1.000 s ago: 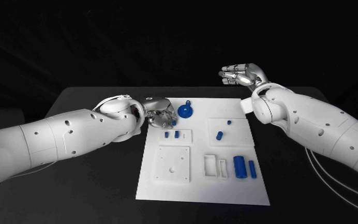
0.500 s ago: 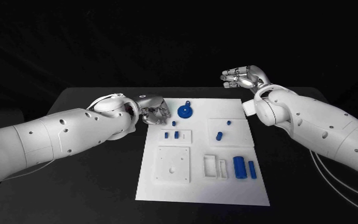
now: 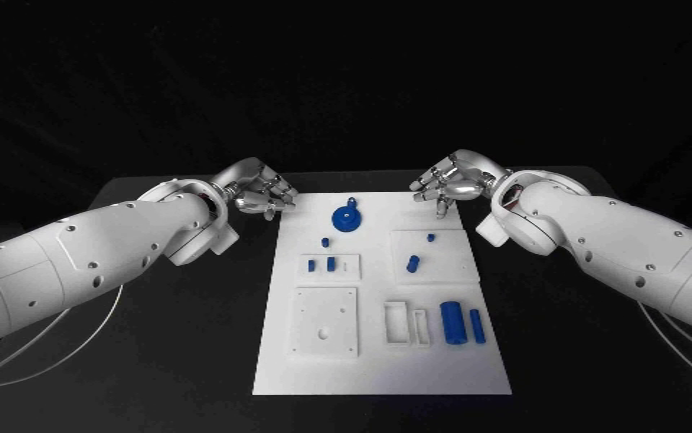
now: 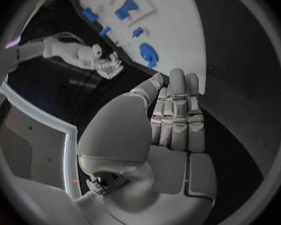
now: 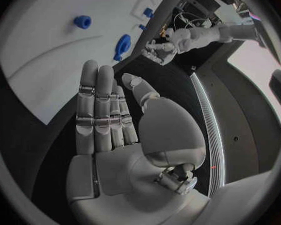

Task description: Assemble the parts on the task board

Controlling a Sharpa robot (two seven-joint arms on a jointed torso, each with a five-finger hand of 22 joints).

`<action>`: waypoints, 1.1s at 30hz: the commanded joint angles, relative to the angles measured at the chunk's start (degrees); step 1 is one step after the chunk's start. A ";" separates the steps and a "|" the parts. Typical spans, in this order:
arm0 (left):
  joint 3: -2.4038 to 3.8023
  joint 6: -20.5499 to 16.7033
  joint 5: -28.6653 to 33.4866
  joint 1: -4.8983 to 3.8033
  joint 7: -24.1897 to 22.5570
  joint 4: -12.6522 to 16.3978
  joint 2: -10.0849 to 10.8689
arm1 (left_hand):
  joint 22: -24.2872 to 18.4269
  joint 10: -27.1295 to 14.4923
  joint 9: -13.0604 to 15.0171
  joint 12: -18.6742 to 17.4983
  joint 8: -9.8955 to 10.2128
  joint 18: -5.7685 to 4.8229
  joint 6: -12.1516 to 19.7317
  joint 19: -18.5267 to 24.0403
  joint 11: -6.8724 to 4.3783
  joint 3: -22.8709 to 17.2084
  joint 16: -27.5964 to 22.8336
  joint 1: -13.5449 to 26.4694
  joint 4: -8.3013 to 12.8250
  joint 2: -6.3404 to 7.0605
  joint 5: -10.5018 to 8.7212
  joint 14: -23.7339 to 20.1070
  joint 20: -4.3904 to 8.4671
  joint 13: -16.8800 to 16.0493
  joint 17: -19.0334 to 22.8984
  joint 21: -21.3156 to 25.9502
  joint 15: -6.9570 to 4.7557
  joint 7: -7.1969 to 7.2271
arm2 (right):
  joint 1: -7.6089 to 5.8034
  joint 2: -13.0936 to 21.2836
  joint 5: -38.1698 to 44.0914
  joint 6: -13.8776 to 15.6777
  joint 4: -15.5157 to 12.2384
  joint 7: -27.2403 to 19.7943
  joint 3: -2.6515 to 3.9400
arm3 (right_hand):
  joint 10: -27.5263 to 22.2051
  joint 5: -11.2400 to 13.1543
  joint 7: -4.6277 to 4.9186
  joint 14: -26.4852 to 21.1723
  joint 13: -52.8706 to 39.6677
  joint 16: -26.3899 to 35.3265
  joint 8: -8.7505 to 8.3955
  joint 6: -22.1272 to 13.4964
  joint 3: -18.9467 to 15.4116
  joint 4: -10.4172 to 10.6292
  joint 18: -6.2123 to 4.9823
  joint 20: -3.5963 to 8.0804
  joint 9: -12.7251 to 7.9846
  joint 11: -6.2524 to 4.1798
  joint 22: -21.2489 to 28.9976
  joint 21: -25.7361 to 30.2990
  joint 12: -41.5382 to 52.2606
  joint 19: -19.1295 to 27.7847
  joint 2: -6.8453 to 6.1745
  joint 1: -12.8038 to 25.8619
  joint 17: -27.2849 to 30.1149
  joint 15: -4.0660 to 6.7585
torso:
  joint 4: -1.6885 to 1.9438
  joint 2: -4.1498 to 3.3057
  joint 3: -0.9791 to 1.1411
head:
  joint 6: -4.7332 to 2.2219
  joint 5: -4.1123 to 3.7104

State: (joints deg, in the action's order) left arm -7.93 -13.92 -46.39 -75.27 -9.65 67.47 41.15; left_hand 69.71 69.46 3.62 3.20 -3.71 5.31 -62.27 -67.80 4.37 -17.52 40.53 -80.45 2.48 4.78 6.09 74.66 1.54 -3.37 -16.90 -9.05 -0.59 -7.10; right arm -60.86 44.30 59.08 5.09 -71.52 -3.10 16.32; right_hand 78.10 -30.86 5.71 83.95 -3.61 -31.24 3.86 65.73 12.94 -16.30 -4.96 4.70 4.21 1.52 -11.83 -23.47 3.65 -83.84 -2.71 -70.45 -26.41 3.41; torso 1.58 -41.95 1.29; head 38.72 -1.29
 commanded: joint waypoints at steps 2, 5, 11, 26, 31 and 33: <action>0.11 3.09 32.56 -0.05 -5.44 -0.76 0.32 | -2.60 -0.50 0.00 0.13 0.14 -0.84 -0.09 1.86 0.47 0.86 -9.33 -0.33 1.31 -1.45 0.58 -0.53 -0.51 0.03 3.17 3.63 0.56 -0.15 | 0.18 2.13 13.81 -2.67 -2.70 2.71 0.05 | -2.66 0.91 0.13 1.53 0.07 -5.44 -0.25 0.06 1.64 0.02 -1.22 0.34 0.01 0.56 -3.40 -4.07 -0.18 0.35 -0.48 0.67 -4.95 0.09 | 0.07 0.09 -0.20 | -0.19 -0.61; 0.14 4.30 35.77 -0.05 -6.00 -0.82 0.60 | -4.56 -0.68 0.01 0.13 0.12 -1.20 -0.02 3.34 0.62 1.37 -14.71 0.16 1.45 -1.65 0.30 -1.51 -1.20 0.03 4.96 5.57 1.32 -0.11 | 0.24 3.26 15.94 -4.25 -4.52 3.96 0.04 | -4.97 1.23 0.52 0.85 0.14 -7.28 -0.31 -1.20 2.20 0.13 -1.59 0.00 -0.37 1.28 -4.80 -5.52 -0.24 1.01 -0.84 1.70 -6.69 -0.33 | 0.08 0.02 -0.26 | -0.35 -0.78; 0.17 5.28 39.48 -0.05 -6.84 0.07 1.21 | -14.97 1.82 0.00 0.10 0.13 -1.74 0.43 6.38 0.22 3.10 -29.44 1.62 0.99 -2.16 0.32 0.84 -2.83 0.04 8.65 5.55 2.68 -0.02 | 1.10 5.40 23.91 -3.22 -10.20 7.17 0.03 | -10.10 4.49 0.85 -0.26 0.23 -12.07 -0.30 -1.68 1.96 0.26 -3.39 -1.65 -0.50 2.73 -9.31 -9.68 -0.36 2.36 -1.85 1.60 -10.23 -1.56 | 0.18 -0.04 -0.20 | -0.41 -1.12; 0.19 4.95 40.76 -0.04 -8.59 3.74 1.98 | -30.50 -4.62 -0.02 0.14 0.14 -1.35 2.04 7.73 2.37 5.22 -36.37 2.06 1.35 -1.95 -0.06 0.00 -4.78 -0.01 9.55 4.76 4.57 -0.46 | 3.17 7.37 41.63 -2.34 -18.08 15.14 -0.19 | -10.00 13.25 0.77 -3.10 0.19 -13.26 -0.31 -1.46 6.19 1.07 -3.55 -2.22 -0.49 2.80 -12.94 -9.96 -0.33 6.06 -5.83 0.37 -9.16 -2.08 | 0.17 -0.09 -0.12 | -0.57 -1.96; 0.19 5.15 40.79 -0.03 -8.80 4.52 2.00 | -34.53 -5.01 -0.02 0.13 0.13 -1.59 2.13 7.02 2.51 6.94 -36.86 1.75 1.79 -2.67 -0.03 -0.56 -4.85 -0.01 9.29 5.10 4.77 -0.60 | 3.74 7.65 44.99 -3.63 -19.74 17.32 -0.38 | -9.87 15.74 0.76 -3.37 0.19 -13.44 -0.28 -1.35 10.78 2.79 -3.68 -2.33 -0.46 2.79 -14.32 -9.94 -0.34 6.46 -8.14 0.19 -8.24 -2.14 | 0.16 -0.03 -0.13 | -0.40 -1.82; 0.19 5.44 40.79 -0.03 -8.83 4.68 2.00 | -35.17 -5.11 -0.02 0.14 0.13 -1.62 2.15 7.00 2.55 7.15 -36.86 1.72 1.86 -2.75 -0.06 -0.72 -4.88 -0.01 9.28 5.11 4.82 -0.62 | 3.86 7.75 45.54 -3.51 -20.06 17.46 -0.40 | -9.68 15.73 0.71 -3.38 0.18 -13.63 -0.29 -1.16 11.70 3.31 -3.69 -2.27 -0.46 2.75 -14.88 -9.97 -0.32 6.49 -8.70 0.01 -8.05 -2.08 | 0.22 -0.06 -0.13 | -0.40 -1.89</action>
State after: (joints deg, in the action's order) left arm -7.81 -9.68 -6.55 -75.26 -17.00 71.89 43.19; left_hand 34.16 64.78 3.62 3.20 -3.71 3.52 -60.45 -60.60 6.94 -10.44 4.00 -78.76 4.47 2.55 6.26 74.14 -3.31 -3.36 -7.61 -4.15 4.08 -7.73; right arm -57.09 51.96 99.77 3.12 -91.26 11.55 15.91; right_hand 68.28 -15.31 6.46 80.84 -3.45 -44.49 3.64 64.57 24.34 -13.08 -8.01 2.27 3.73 4.19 -26.58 -33.48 3.49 -77.66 -11.02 -70.43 -34.51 1.35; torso 1.75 -42.02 1.14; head 38.29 -3.14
